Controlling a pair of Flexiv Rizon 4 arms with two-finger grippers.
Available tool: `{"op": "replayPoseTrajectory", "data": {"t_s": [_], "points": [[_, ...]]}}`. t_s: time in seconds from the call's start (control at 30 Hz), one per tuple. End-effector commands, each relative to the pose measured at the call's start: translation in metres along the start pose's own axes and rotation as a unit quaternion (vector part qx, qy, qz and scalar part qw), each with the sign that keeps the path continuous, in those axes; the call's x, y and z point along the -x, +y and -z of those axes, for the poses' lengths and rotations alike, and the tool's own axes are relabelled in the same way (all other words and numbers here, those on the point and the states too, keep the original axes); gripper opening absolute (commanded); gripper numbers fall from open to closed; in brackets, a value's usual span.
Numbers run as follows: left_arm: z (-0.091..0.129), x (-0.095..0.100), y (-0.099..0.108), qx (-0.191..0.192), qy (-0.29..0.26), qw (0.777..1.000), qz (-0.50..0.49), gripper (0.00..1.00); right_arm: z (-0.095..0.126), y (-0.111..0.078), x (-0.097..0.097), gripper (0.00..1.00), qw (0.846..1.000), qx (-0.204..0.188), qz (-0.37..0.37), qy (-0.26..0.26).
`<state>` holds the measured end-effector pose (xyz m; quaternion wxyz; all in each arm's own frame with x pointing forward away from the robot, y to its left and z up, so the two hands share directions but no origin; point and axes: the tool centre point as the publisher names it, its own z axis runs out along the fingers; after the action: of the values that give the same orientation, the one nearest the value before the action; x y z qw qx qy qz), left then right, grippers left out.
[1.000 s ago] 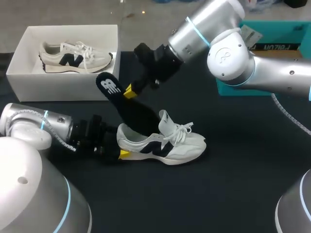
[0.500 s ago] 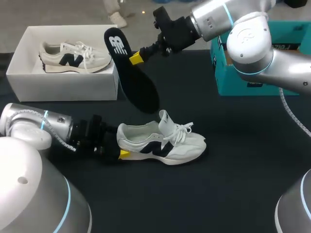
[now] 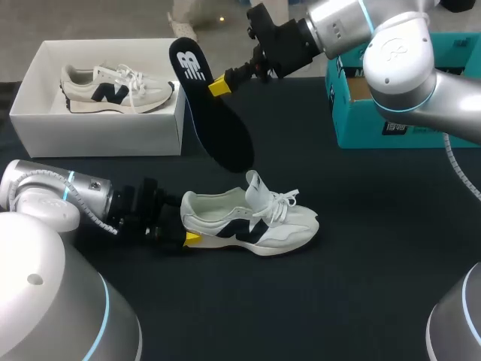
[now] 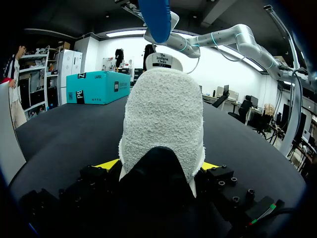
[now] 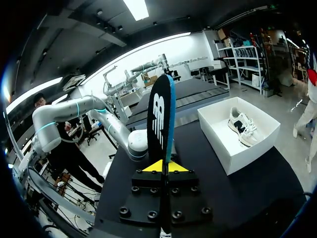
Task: Take the shoe out of the shoebox, open the shoe tongue, remove and reinsert the insole, then place the shoe into the shoebox
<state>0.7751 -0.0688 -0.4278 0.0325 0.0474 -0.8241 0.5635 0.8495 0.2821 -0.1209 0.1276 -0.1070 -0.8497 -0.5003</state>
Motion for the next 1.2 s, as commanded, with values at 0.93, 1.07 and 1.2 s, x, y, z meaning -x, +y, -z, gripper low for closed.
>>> {"op": "replayPoseTrajectory", "data": {"t_s": [0.93, 1.07, 1.2], "points": [[-0.001, 0.002, 0.002, 0.001, 0.001, 1.0, 0.0, 0.0, 0.157, -0.051, -0.098, 0.0, 0.978, 0.071, -0.153, -0.123], [-0.001, 0.002, 0.002, 0.001, 0.001, 1.0, 0.0, 0.0, 0.165, -0.056, -0.11, 0.0, 0.976, 0.066, -0.16, -0.132], [-0.001, 0.002, 0.002, 0.001, 0.001, 1.0, 0.0, 0.0, 0.172, -0.06, -0.123, 0.0, 0.971, 0.057, -0.181, -0.143]]}}
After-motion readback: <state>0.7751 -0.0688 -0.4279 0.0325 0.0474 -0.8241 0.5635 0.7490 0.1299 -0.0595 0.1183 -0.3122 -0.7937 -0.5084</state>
